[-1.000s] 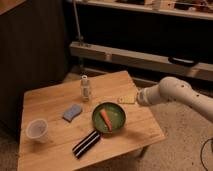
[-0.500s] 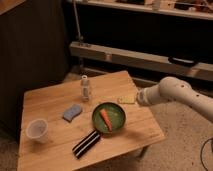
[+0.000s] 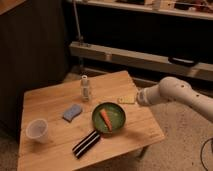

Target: Place the pepper in the ceramic cup

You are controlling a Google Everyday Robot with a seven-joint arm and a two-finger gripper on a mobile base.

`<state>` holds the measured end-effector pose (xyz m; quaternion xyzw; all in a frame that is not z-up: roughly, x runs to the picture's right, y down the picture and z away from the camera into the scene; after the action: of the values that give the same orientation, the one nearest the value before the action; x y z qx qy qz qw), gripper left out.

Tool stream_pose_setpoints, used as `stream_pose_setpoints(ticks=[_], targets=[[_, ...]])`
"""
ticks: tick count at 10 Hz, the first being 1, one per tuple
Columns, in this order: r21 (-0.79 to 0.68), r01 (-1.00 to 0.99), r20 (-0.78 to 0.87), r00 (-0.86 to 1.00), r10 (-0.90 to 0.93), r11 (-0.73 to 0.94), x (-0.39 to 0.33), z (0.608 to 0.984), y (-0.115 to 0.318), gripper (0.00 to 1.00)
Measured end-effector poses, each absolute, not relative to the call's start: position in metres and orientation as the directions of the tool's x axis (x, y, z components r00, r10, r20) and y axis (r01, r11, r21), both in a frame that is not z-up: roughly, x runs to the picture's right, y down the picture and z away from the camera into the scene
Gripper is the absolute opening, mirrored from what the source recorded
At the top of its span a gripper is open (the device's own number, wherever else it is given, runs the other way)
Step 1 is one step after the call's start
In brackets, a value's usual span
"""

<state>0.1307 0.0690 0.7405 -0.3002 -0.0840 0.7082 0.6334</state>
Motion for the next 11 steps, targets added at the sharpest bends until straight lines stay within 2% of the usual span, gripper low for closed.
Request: stream_pose_setpoints(ticks=[5,6,9,11], targets=[[-0.488,-0.858,-0.303,-0.006,0.953,-0.161,0.133,0.740,0.066,0.80],[-0.472,-0.876,-0.274,0.035,0.961,-0.103,0.130,0.739,0.057,0.80],[-0.422,-0.874,-0.168,0.335,0.927,0.239,0.091,0.739,0.028,0.80],[-0.441,-0.837,-0.198,0.444,0.874,0.325,0.062,0.744,0.019,0.80]])
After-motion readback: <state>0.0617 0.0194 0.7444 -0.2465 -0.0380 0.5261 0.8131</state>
